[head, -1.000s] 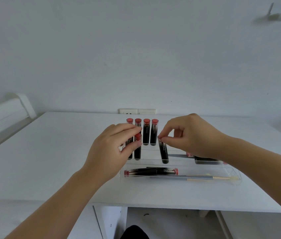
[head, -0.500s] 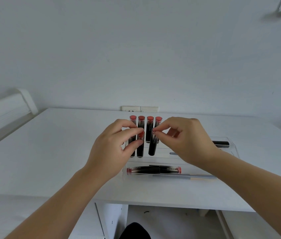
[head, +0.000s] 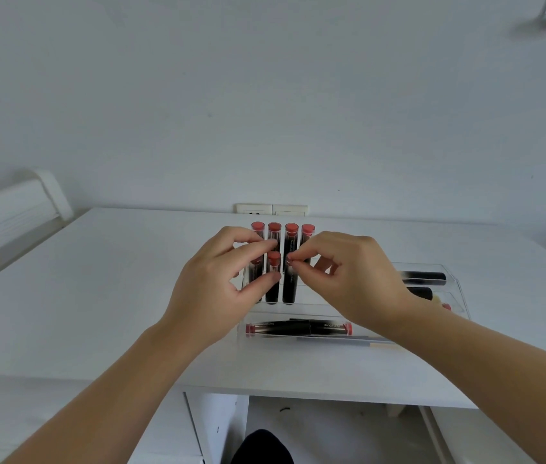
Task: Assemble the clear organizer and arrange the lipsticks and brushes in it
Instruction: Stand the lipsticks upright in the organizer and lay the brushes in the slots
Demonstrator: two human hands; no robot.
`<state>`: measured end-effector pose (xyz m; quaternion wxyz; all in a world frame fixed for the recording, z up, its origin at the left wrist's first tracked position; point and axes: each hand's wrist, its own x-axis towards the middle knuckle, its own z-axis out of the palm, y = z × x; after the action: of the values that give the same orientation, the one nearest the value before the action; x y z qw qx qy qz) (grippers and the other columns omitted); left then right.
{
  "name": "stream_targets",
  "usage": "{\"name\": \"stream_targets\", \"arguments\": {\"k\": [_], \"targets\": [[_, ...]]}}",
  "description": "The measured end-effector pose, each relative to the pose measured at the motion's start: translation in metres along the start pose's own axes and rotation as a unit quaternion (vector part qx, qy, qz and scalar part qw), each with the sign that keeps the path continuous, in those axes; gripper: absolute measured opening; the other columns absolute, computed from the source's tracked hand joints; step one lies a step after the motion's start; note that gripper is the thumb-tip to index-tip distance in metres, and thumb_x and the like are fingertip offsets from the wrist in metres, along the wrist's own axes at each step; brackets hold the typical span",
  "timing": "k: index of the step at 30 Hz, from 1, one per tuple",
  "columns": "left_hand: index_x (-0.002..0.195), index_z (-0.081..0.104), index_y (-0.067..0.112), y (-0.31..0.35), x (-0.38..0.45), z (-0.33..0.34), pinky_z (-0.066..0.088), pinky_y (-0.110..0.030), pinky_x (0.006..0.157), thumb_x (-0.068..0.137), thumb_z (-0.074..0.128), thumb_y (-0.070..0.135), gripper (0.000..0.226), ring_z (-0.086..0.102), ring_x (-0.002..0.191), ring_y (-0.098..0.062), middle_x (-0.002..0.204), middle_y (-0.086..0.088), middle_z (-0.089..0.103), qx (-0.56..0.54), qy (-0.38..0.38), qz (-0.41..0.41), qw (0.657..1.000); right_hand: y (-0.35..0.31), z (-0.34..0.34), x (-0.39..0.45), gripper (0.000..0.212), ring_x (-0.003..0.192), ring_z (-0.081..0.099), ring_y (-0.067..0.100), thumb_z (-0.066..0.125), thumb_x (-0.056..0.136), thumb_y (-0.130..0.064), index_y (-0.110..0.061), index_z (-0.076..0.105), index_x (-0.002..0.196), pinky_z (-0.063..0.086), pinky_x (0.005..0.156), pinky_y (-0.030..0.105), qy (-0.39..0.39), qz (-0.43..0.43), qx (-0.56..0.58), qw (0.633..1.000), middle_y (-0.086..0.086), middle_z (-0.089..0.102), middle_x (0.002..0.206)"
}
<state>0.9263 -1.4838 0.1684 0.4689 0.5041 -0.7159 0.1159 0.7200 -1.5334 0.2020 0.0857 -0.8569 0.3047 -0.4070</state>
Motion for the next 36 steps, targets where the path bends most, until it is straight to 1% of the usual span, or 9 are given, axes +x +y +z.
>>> {"name": "stream_targets", "arguments": {"k": [5,8,15,18,21,26,30,33,36], "targets": [[0.143,0.050,0.026,-0.002,-0.006,0.000,0.037,-0.005,0.089,0.082,0.071,0.045,0.068,0.052,0.107,0.000,0.127,0.029,0.044,-0.061,0.004,-0.040,0.997,0.000,0.001,-0.002,0.007,0.063,0.064,0.009,0.074,0.086,-0.016,-0.023,0.076,0.086,0.054,0.060,0.034,0.017,-0.012,-0.005,1.000,-0.011,0.071,0.080],[0.153,0.031,0.034,-0.010,-0.012,0.005,0.037,-0.013,0.099,0.076,0.072,0.053,0.090,0.045,0.128,-0.008,0.140,0.024,0.036,-0.113,-0.035,-0.114,0.986,0.000,0.001,-0.002,0.007,0.062,0.064,0.007,0.074,0.086,-0.018,-0.024,0.076,0.087,0.054,0.058,0.033,0.019,-0.019,-0.018,0.999,-0.012,0.071,0.081],[0.153,0.017,0.052,-0.019,-0.016,0.011,0.035,-0.023,0.108,0.072,0.074,0.061,0.099,0.033,0.139,0.005,0.146,0.036,0.025,-0.168,-0.081,-0.175,0.967,0.000,-0.003,-0.004,0.007,0.064,0.067,0.007,0.073,0.087,-0.023,-0.026,0.074,0.093,0.046,0.056,0.021,0.003,-0.010,0.000,1.000,-0.014,0.070,0.091],[0.148,0.013,0.062,-0.018,-0.017,0.011,0.032,-0.018,0.106,0.068,0.075,0.063,0.101,0.032,0.137,0.012,0.147,0.034,0.028,-0.192,-0.101,-0.207,0.954,0.000,-0.013,-0.001,0.009,0.064,0.067,0.007,0.069,0.087,-0.033,-0.025,0.072,0.091,0.049,0.055,0.025,0.015,-0.021,0.004,1.000,-0.013,0.068,0.090],[0.153,0.014,0.056,-0.018,-0.018,0.012,0.030,-0.018,0.108,0.064,0.077,0.064,0.110,0.034,0.138,0.012,0.152,0.028,0.034,-0.230,-0.124,-0.248,0.933,0.008,-0.030,0.003,0.002,0.064,0.065,0.009,0.073,0.085,-0.022,-0.024,0.073,0.086,0.053,0.058,0.032,0.004,-0.016,-0.024,1.000,-0.013,0.068,0.083],[0.153,0.015,0.054,-0.022,-0.013,0.013,0.029,-0.028,0.111,0.057,0.081,0.065,0.118,0.039,0.125,0.022,0.143,0.025,0.051,-0.288,-0.155,-0.307,0.893,0.032,-0.076,0.013,0.010,0.069,0.061,0.009,0.072,0.084,-0.029,-0.039,0.073,0.084,0.054,0.067,0.033,-0.200,0.068,-0.078,0.974,-0.015,0.067,0.076],[0.155,0.021,0.049,-0.028,-0.013,0.016,0.031,-0.044,0.121,0.053,0.089,0.062,0.122,0.051,0.134,0.002,0.138,0.018,0.061,-0.303,-0.179,-0.326,0.878,0.043,-0.095,0.018,0.015,0.076,0.056,-0.008,0.070,0.088,-0.041,-0.055,0.070,0.094,0.041,0.063,0.018,-0.371,0.091,-0.159,0.910,-0.018,0.065,0.081],[0.155,0.025,0.047,-0.031,-0.013,0.016,0.036,-0.050,0.119,0.049,0.093,0.065,0.127,0.055,0.135,-0.012,0.138,0.012,0.064,-0.311,-0.196,-0.326,0.871,0.046,-0.096,0.018,0.014,0.085,0.048,-0.020,0.063,0.092,-0.050,-0.059,0.067,0.102,0.038,0.064,0.018,-0.426,0.076,-0.208,0.877,-0.012,0.068,0.088],[0.156,0.027,0.044,-0.033,-0.012,0.017,0.035,-0.051,0.119,0.053,0.093,0.057,0.123,0.055,0.135,-0.014,0.139,0.009,0.064,-0.315,-0.201,-0.326,0.868,0.047,-0.093,0.016,0.024,0.095,0.050,-0.009,0.058,0.095,-0.048,-0.060,0.061,0.116,0.046,0.079,0.023,-0.450,0.049,-0.255,0.855,-0.015,0.067,0.102]]}}
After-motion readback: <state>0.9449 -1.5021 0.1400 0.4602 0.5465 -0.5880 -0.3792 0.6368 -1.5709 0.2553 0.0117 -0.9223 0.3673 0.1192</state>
